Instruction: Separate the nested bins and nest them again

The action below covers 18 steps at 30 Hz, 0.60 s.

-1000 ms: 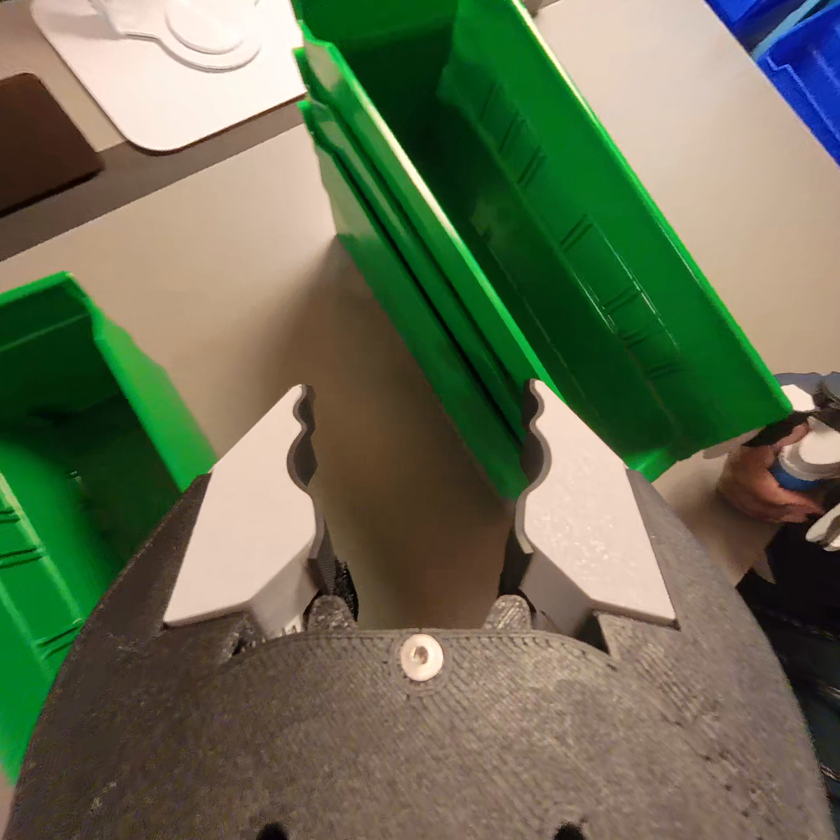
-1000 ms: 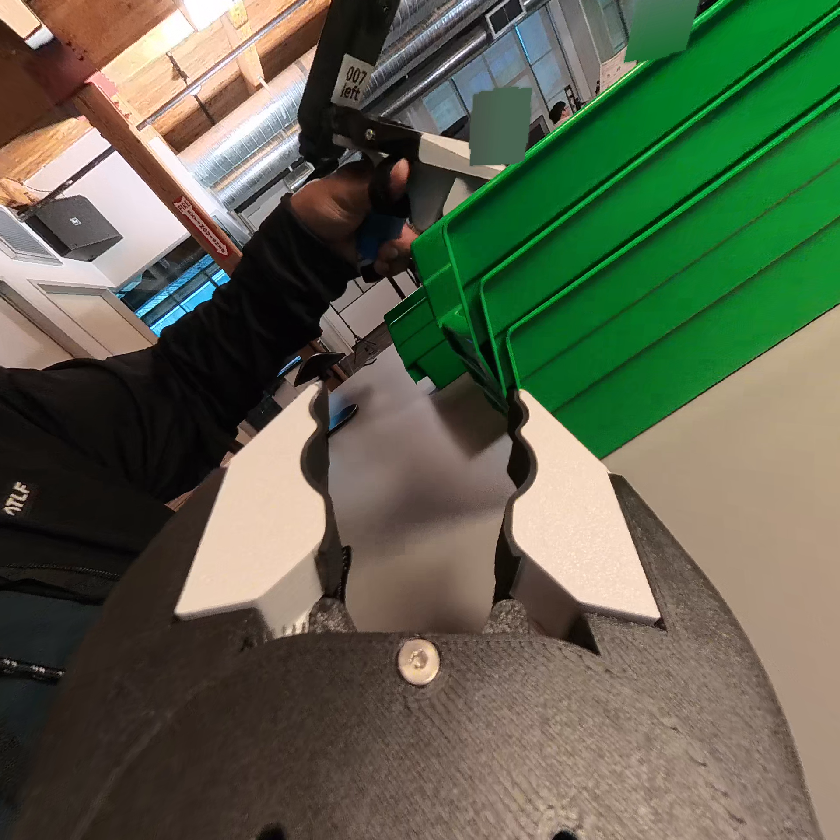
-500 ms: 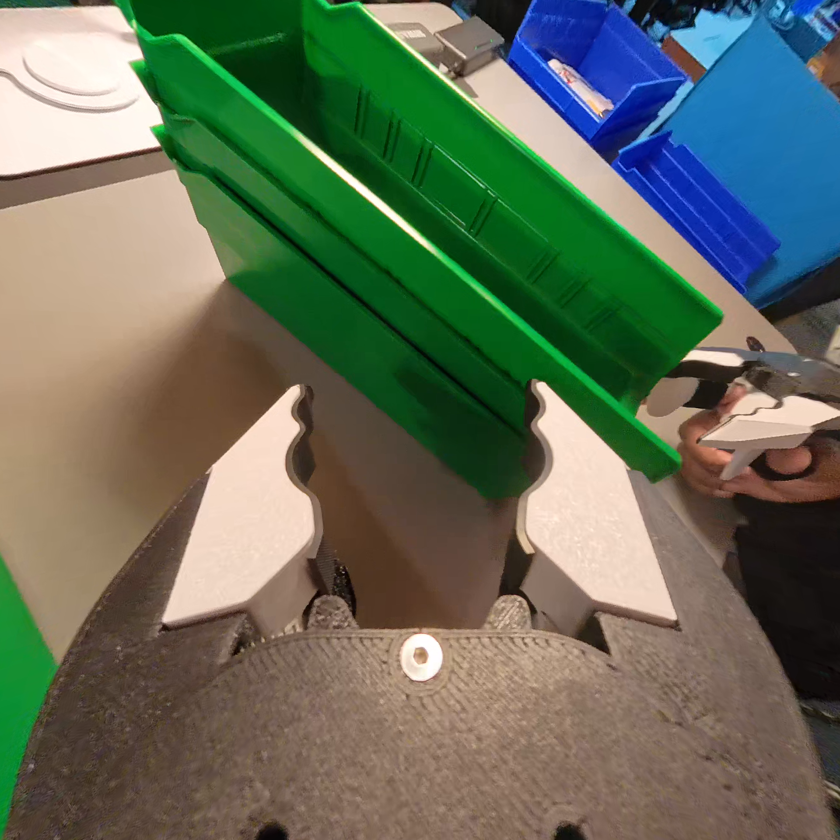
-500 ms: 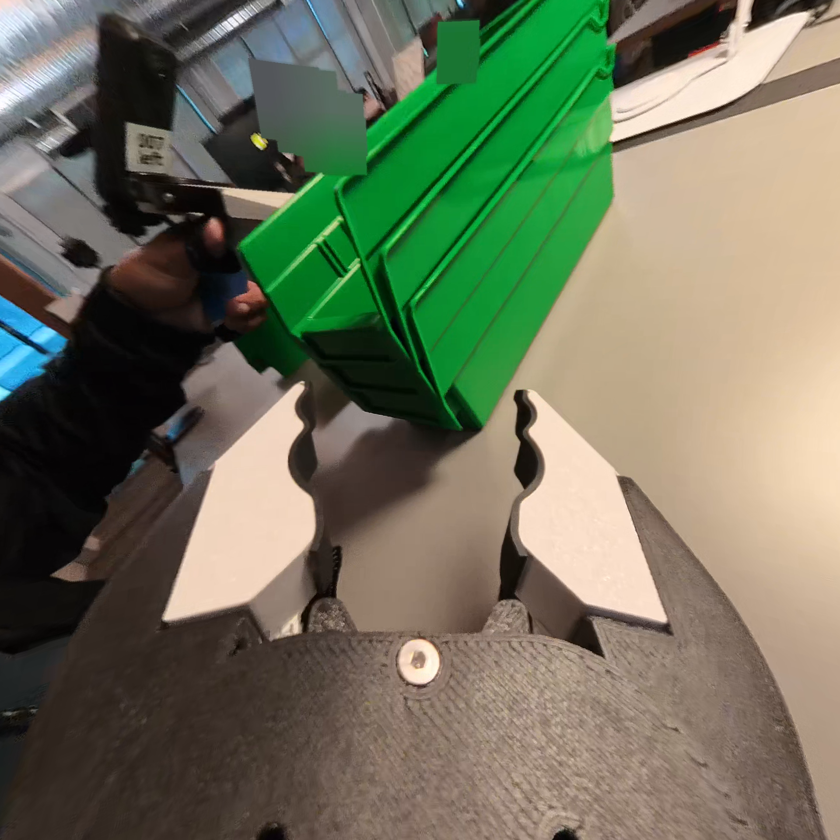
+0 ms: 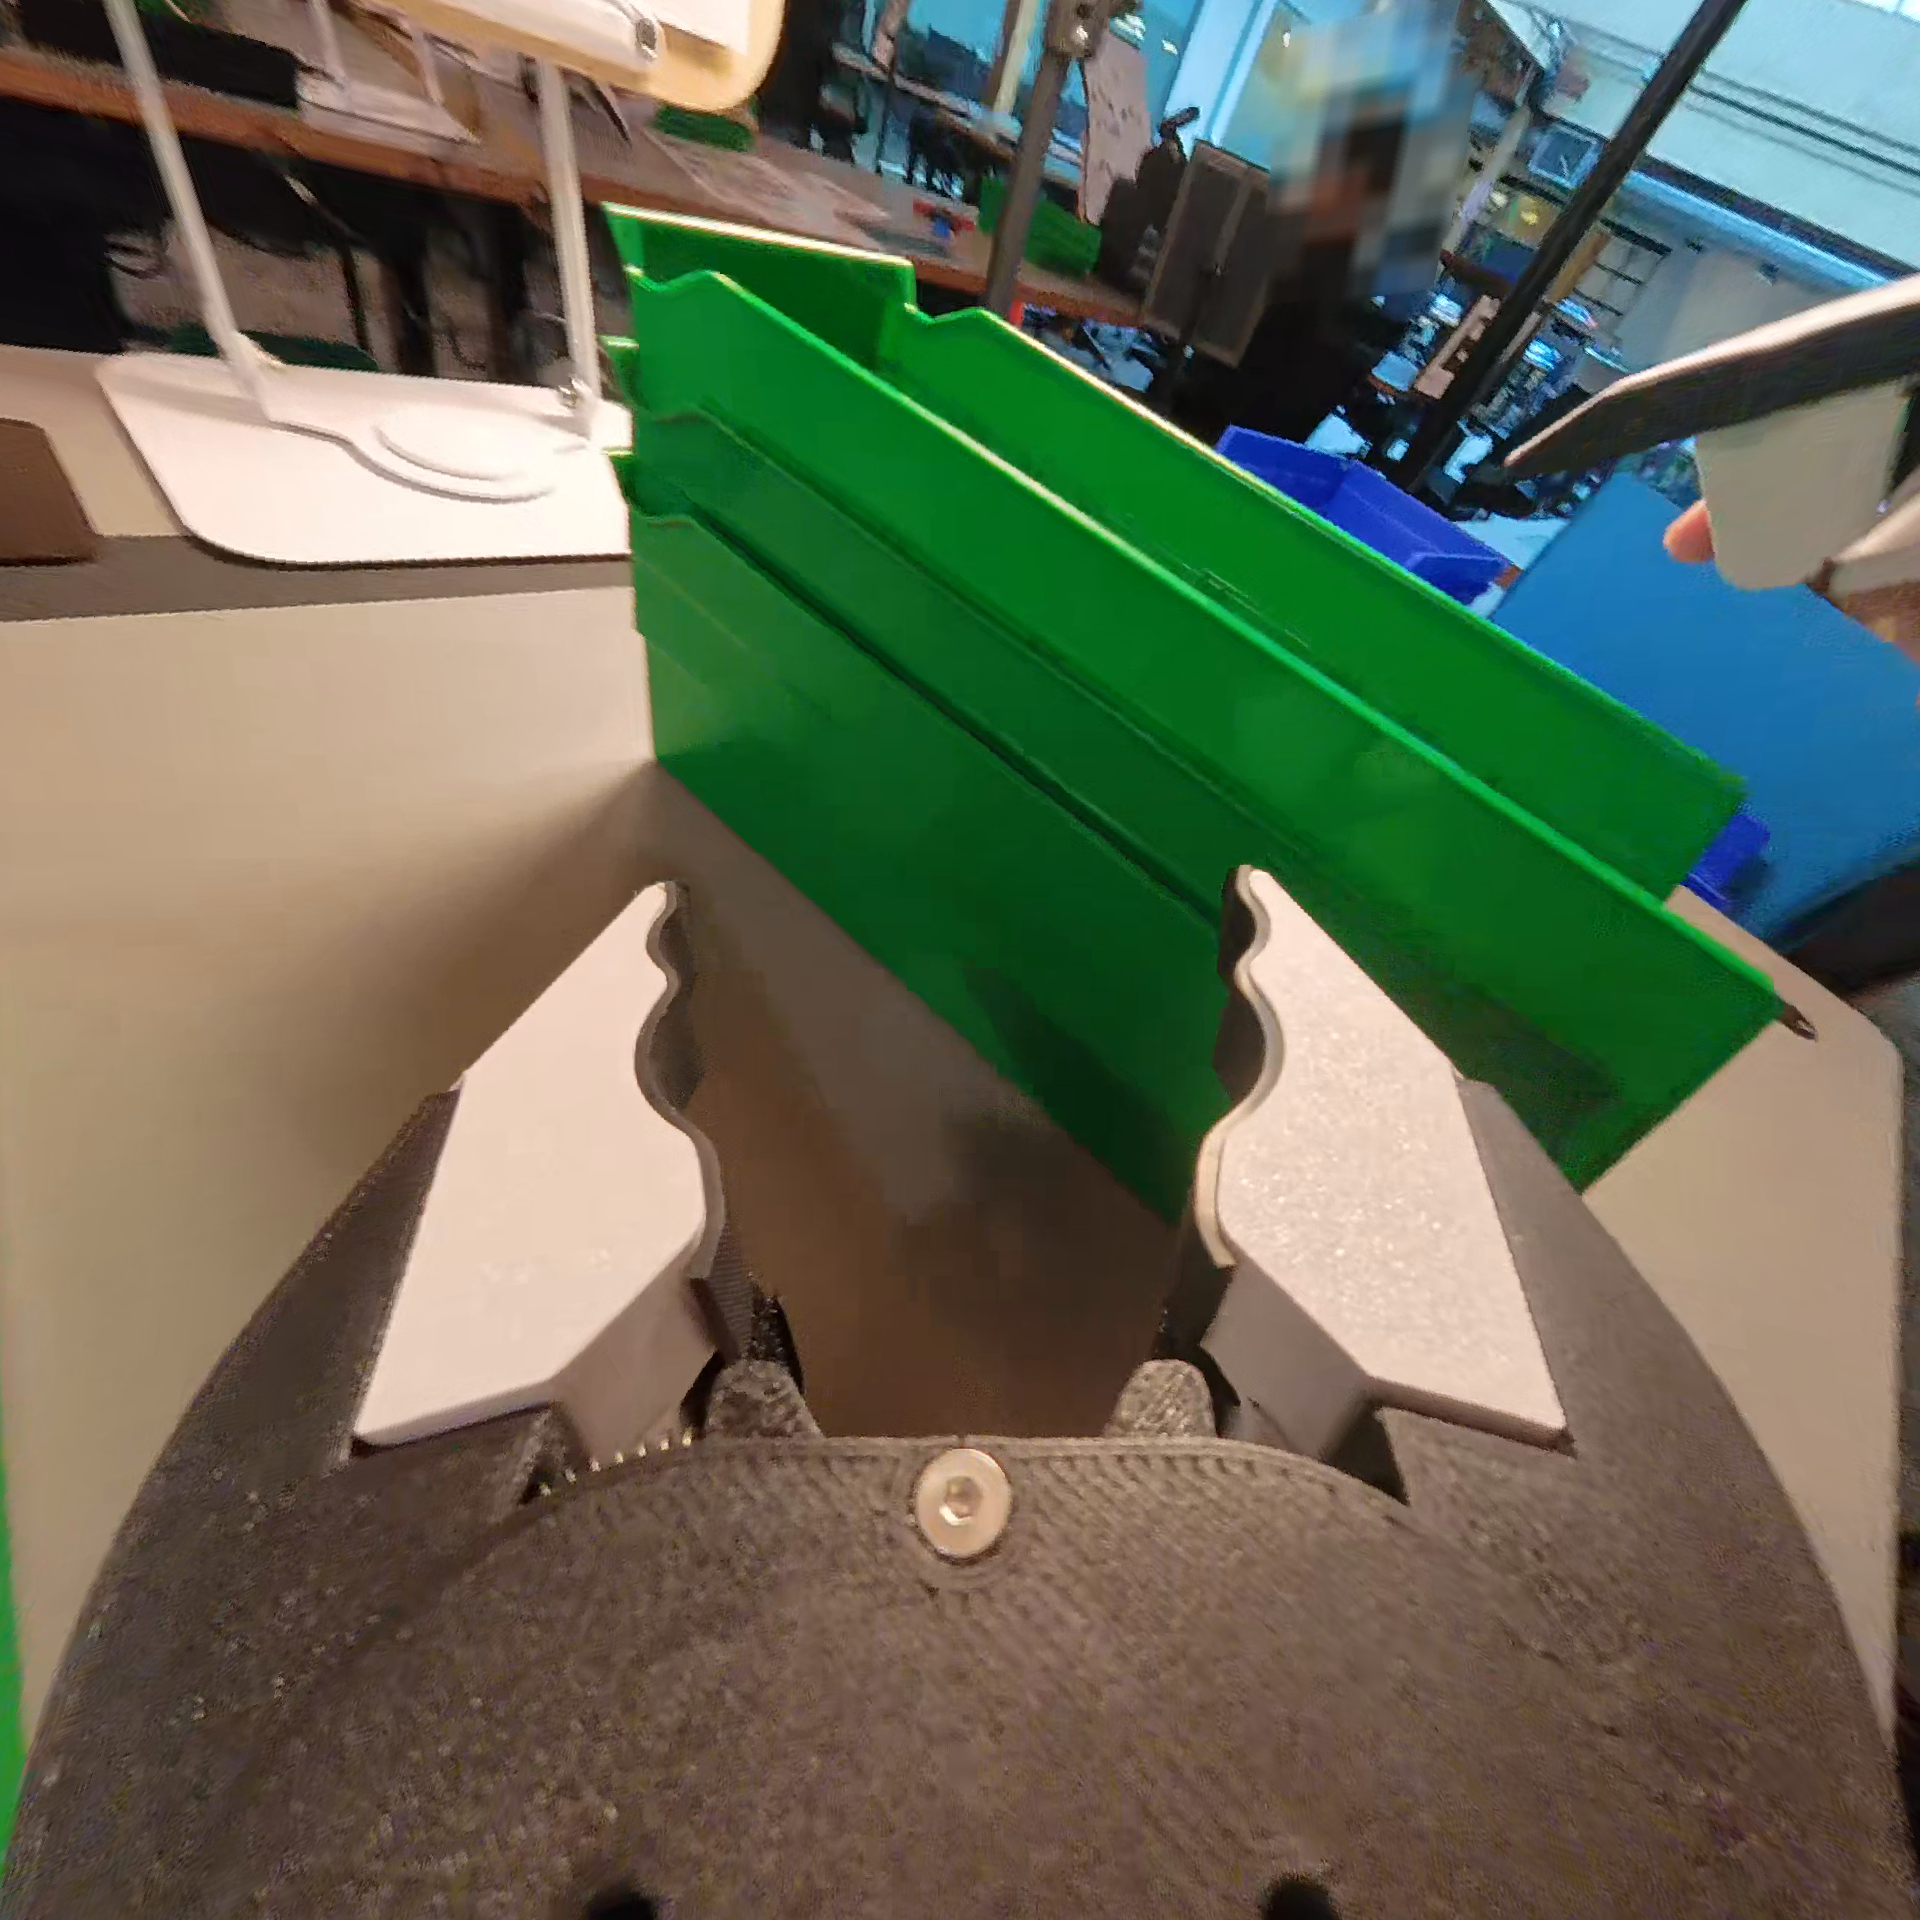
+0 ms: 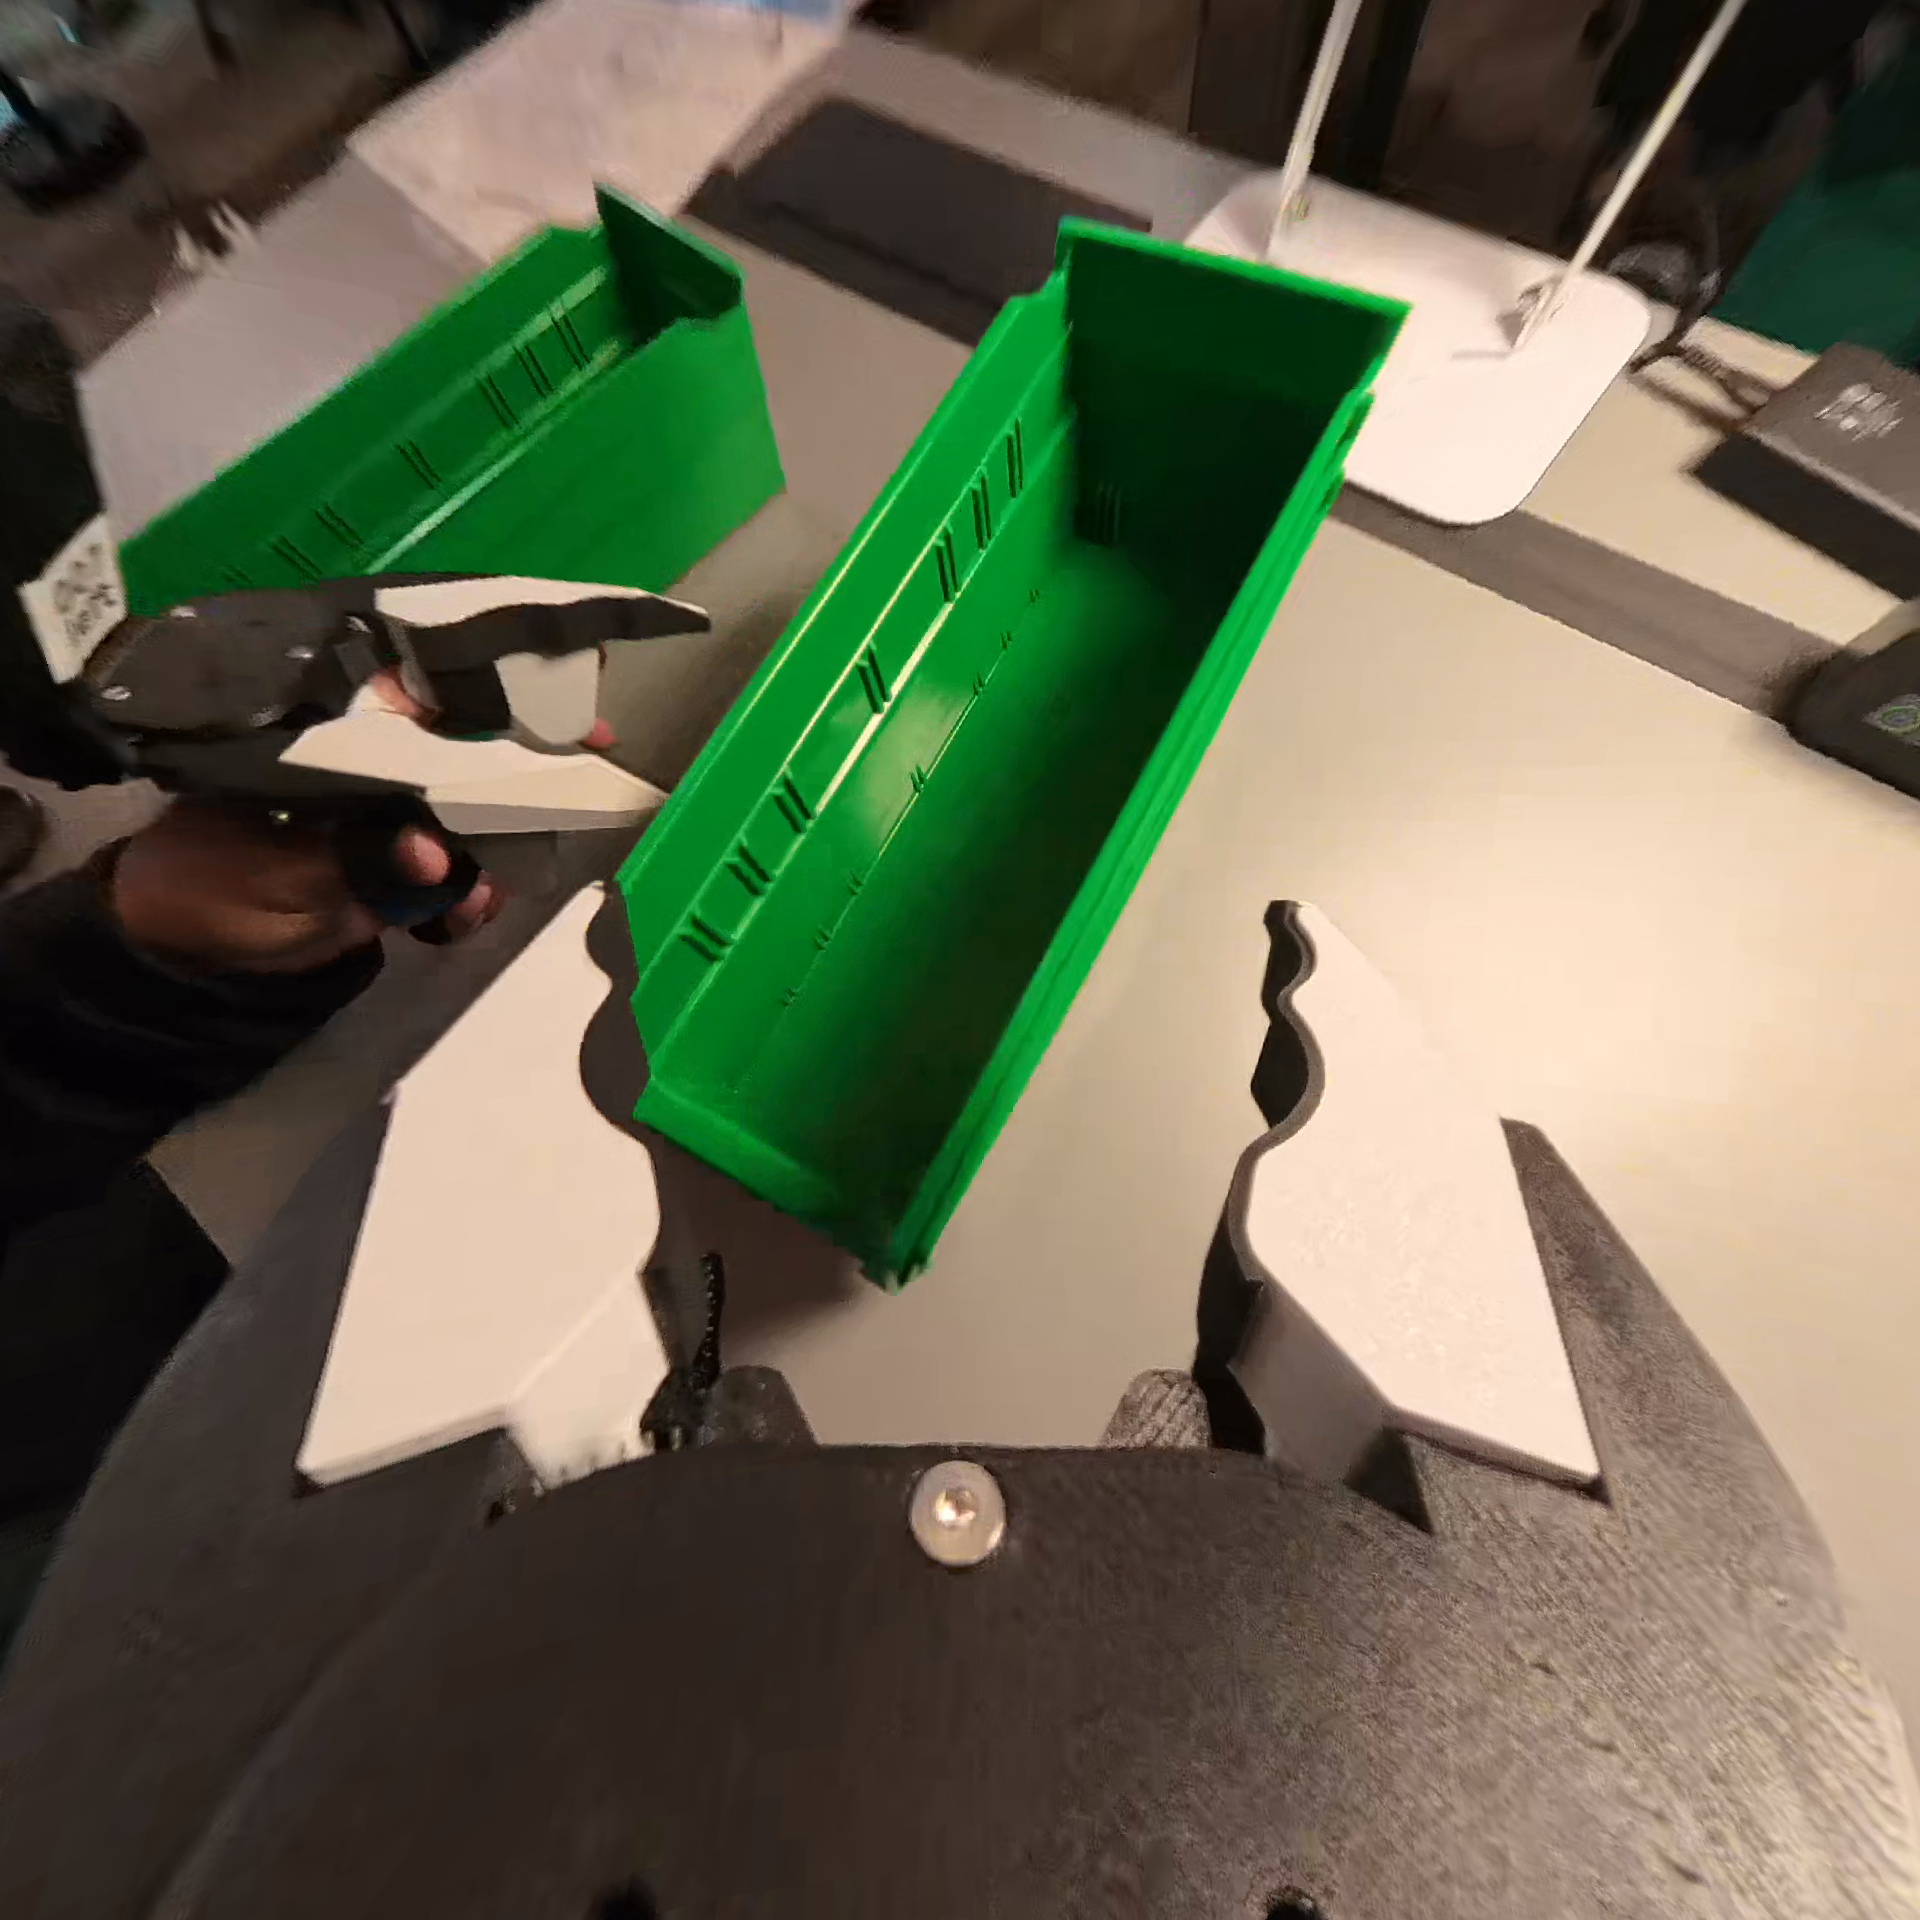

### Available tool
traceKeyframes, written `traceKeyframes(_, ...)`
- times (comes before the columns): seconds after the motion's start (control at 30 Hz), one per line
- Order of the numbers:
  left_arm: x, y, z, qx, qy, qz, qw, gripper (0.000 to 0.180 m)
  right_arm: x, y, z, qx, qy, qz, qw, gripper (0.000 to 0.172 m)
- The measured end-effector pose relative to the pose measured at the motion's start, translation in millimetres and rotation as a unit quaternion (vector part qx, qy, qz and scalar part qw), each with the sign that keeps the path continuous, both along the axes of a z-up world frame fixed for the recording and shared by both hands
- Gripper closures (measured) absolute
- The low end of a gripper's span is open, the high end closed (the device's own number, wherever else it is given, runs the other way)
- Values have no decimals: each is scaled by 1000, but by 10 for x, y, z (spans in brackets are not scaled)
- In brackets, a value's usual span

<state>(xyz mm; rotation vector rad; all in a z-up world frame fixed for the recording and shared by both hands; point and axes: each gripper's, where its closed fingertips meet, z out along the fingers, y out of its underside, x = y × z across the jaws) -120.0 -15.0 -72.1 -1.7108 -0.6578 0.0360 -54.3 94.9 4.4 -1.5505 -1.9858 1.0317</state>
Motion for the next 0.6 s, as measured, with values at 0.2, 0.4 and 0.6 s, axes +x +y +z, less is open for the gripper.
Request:
traceKeyframes(0.2,64,-16,-121,-3,-30,-12,999,81,-510,-79,-182,67,-118,-10,991,46)
traceKeyframes(0.4,105,16,-326,-3,-89,-24,996,82,-776,-209,-318,79,-169,-25,982,43)
traceKeyframes(0.6,101,32,-490,-25,-105,-29,994,83,-900,-140,-401,112,-182,-57,975,40)
